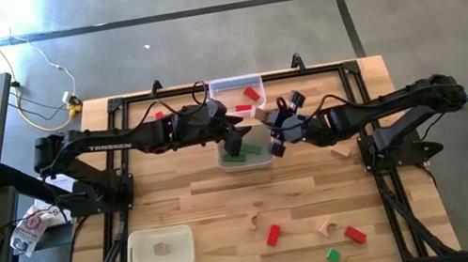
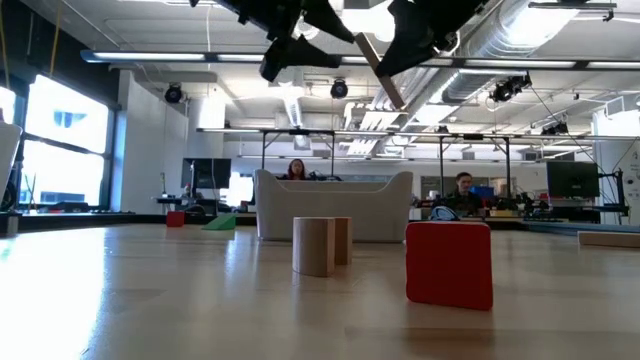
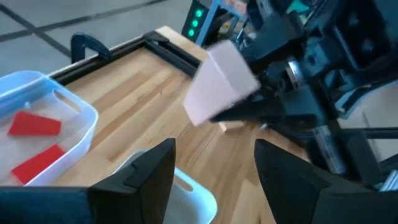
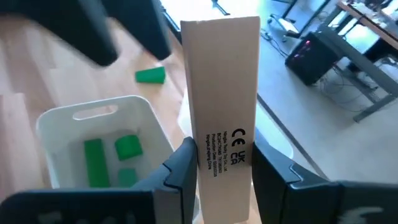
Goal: Sort & place blocks by color
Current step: Put the top brown rectangular block into the bottom white bin
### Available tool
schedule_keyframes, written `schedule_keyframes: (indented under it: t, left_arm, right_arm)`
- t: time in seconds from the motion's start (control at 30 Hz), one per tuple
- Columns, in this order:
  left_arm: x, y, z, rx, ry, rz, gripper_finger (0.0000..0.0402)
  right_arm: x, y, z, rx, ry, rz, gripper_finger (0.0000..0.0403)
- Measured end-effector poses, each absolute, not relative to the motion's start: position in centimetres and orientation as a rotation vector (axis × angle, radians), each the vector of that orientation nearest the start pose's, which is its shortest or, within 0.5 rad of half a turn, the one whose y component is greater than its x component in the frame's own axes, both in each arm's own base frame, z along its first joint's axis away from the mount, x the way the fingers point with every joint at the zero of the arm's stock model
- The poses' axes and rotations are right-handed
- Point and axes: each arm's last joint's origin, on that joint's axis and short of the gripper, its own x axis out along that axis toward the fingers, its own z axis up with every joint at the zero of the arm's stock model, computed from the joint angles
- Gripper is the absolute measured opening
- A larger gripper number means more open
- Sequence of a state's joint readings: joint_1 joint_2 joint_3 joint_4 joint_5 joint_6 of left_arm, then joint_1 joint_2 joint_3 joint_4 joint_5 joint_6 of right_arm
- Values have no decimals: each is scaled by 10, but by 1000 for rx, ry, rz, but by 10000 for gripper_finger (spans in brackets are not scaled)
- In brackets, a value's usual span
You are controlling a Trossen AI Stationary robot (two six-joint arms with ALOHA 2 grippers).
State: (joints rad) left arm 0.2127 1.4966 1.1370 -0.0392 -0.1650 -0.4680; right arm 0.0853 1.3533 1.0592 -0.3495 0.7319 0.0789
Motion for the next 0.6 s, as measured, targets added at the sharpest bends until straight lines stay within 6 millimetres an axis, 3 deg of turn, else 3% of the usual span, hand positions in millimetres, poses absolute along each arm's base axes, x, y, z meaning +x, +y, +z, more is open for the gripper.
schedule_keyframes:
  t: [0.37, 0.6]
  left_arm:
    - [347, 82, 294, -405, 211, 452, 207]
    - [347, 85, 297, -337, 164, 552, 207]
  right_arm:
    - [290, 0, 292, -193, 576, -676, 96]
    - [295, 0, 289, -190, 573, -673, 96]
